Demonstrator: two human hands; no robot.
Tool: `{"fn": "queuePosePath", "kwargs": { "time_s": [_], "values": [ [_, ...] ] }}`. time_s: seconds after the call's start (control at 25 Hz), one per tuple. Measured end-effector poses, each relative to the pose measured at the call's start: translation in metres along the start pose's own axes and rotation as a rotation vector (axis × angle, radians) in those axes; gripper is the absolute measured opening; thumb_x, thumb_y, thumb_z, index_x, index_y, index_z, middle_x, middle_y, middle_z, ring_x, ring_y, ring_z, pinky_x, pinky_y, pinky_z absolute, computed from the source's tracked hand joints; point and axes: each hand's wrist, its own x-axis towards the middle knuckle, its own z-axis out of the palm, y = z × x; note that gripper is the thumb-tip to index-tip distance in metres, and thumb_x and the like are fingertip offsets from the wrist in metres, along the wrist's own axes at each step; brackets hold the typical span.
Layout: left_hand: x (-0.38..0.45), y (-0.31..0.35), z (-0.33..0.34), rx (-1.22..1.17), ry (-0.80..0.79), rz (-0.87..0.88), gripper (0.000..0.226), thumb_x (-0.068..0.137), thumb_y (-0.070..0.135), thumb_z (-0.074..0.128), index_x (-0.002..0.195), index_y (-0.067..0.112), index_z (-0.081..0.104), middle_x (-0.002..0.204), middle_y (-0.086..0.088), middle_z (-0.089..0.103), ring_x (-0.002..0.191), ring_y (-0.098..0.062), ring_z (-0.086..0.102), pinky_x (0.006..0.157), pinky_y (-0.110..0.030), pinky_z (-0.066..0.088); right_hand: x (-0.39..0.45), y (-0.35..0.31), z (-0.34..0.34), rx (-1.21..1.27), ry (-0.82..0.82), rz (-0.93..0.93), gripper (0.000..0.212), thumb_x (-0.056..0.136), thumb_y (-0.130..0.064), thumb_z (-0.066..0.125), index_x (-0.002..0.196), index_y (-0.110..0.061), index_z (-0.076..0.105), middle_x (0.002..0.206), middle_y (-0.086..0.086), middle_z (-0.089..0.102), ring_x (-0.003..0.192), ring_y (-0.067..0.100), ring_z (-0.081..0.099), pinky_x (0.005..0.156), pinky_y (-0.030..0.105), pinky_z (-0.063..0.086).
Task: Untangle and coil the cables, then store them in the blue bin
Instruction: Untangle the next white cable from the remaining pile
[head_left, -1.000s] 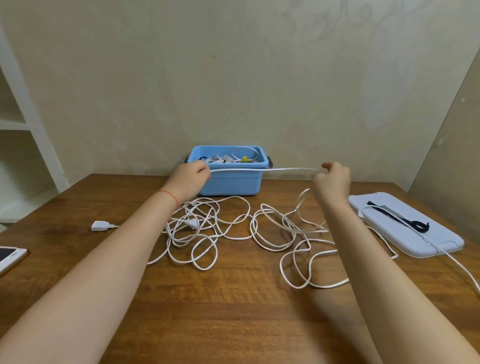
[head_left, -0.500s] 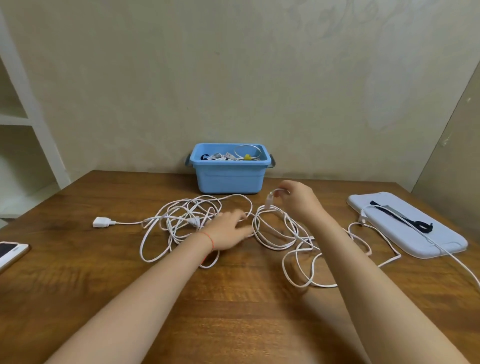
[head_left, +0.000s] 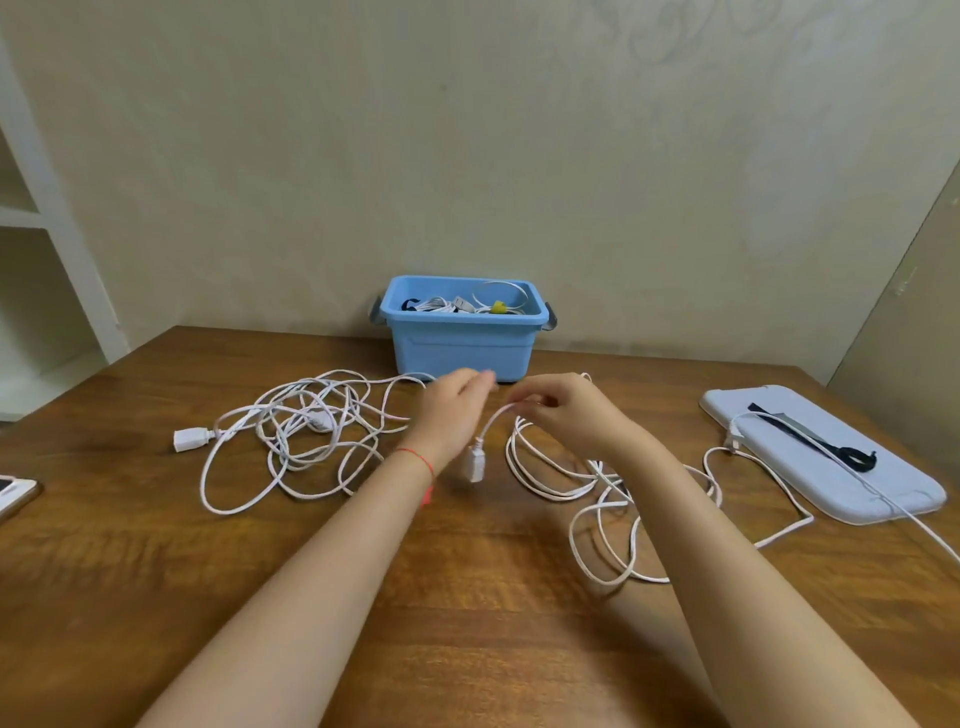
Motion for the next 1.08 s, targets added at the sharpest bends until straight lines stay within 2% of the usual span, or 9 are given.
{"fn": "queuePosePath", "kwargs": {
  "time_s": [0.08, 0.2, 0.32, 0.44, 0.6, 0.68, 0.88, 0.96, 1.08],
  "values": [
    [-0.012, 0.014, 0.014, -0.503, -0.305, -0.14, 0.04, 0.103, 0.05, 0.04, 0.101, 0.019, 0.066, 0.073, -0.003, 0.065, 0.067, -0.016, 0.063, 0.068, -0.03, 0.051, 0.003, 0.001, 0.004, 0.084, 0.118, -0.035, 0.005, 0.092, -0.016, 0.067, 0.092, -0.02, 0.07, 0.076, -0.003, 0.068, 0.065, 0.005, 0.057, 0.066, 0.022, 0.046],
    [-0.013, 0.002, 0.016, -1.022, -0.492, -0.373, 0.041, 0.104, 0.043, 0.043, 0.074, 0.016, 0.05, 0.048, 0.005, 0.029, 0.037, -0.009, 0.031, 0.041, -0.022, 0.038, 0.003, 0.015, 0.003, 0.022, 0.313, 0.096, 0.019, 0.085, -0.03, 0.076, 0.079, -0.024, 0.059, 0.066, -0.007, 0.056, 0.058, 0.004, 0.047, 0.052, 0.014, 0.037],
    [-0.006, -0.016, -0.001, -1.605, -0.321, -0.478, 0.035, 0.102, 0.034, 0.047, 0.077, 0.012, 0.058, 0.052, 0.008, 0.028, 0.036, -0.003, 0.03, 0.037, -0.016, 0.036, 0.0, 0.034, 0.002, 0.031, 0.274, 0.208, 0.022, 0.091, -0.026, 0.069, 0.076, -0.028, 0.054, 0.071, -0.004, 0.056, 0.063, 0.01, 0.049, 0.053, 0.017, 0.035],
    [0.001, -0.027, -0.021, -1.839, -0.049, -0.418, 0.03, 0.103, 0.032, 0.047, 0.101, 0.01, 0.068, 0.053, 0.006, 0.032, 0.039, -0.003, 0.034, 0.041, -0.014, 0.041, -0.005, 0.048, -0.001, 0.031, 0.245, 0.285, 0.012, 0.091, -0.014, 0.064, 0.083, -0.02, 0.058, 0.072, 0.001, 0.063, 0.057, 0.01, 0.056, 0.049, 0.015, 0.039],
    [0.0, -0.029, -0.023, -1.703, 0.08, -0.43, 0.022, 0.103, 0.027, 0.05, 0.107, 0.016, 0.068, 0.057, 0.006, 0.039, 0.044, -0.004, 0.039, 0.047, -0.016, 0.045, -0.013, 0.058, -0.005, 0.131, 0.337, 0.372, 0.01, 0.09, -0.014, 0.068, 0.083, -0.011, 0.061, 0.067, 0.006, 0.071, 0.057, 0.023, 0.068, 0.059, 0.035, 0.057],
    [-0.003, -0.025, -0.019, -1.652, 0.047, -0.42, 0.018, 0.101, 0.025, 0.054, 0.108, 0.015, 0.067, 0.063, 0.003, 0.052, 0.052, -0.006, 0.053, 0.054, -0.02, 0.052, -0.016, 0.058, -0.002, 0.129, 0.348, 0.361, 0.012, 0.088, -0.014, 0.071, 0.081, -0.008, 0.064, 0.065, 0.006, 0.071, 0.051, 0.019, 0.066, 0.052, 0.029, 0.054],
    [-0.012, -0.01, -0.013, -1.393, -0.105, -0.212, 0.017, 0.103, 0.018, 0.048, 0.1, 0.01, 0.062, 0.093, -0.011, 0.073, 0.095, -0.028, 0.072, 0.085, -0.037, 0.058, -0.015, 0.041, 0.018, -0.18, 0.005, 0.176, 0.015, 0.083, -0.02, 0.077, 0.072, -0.023, 0.068, 0.069, -0.005, 0.064, 0.063, 0.012, 0.058, 0.063, 0.028, 0.048],
    [-0.016, -0.003, -0.005, -1.051, -0.172, -0.082, 0.019, 0.105, 0.017, 0.043, 0.099, 0.008, 0.058, 0.102, -0.015, 0.073, 0.102, -0.03, 0.07, 0.09, -0.038, 0.057, -0.015, 0.03, 0.028, -0.176, -0.104, 0.058, 0.008, 0.084, -0.021, 0.077, 0.077, -0.023, 0.072, 0.073, -0.006, 0.065, 0.071, 0.011, 0.058, 0.071, 0.028, 0.048],
    [-0.02, -0.004, 0.002, -0.333, -0.211, 0.063, 0.022, 0.107, 0.022, 0.041, 0.096, 0.011, 0.056, 0.097, -0.007, 0.074, 0.084, -0.015, 0.071, 0.072, -0.028, 0.058, -0.018, 0.02, 0.036, -0.047, -0.182, 0.002, 0.011, 0.086, -0.018, 0.075, 0.08, -0.027, 0.072, 0.061, -0.024, 0.063, 0.059, -0.001, 0.057, 0.063, 0.018, 0.045]
  ]
}}
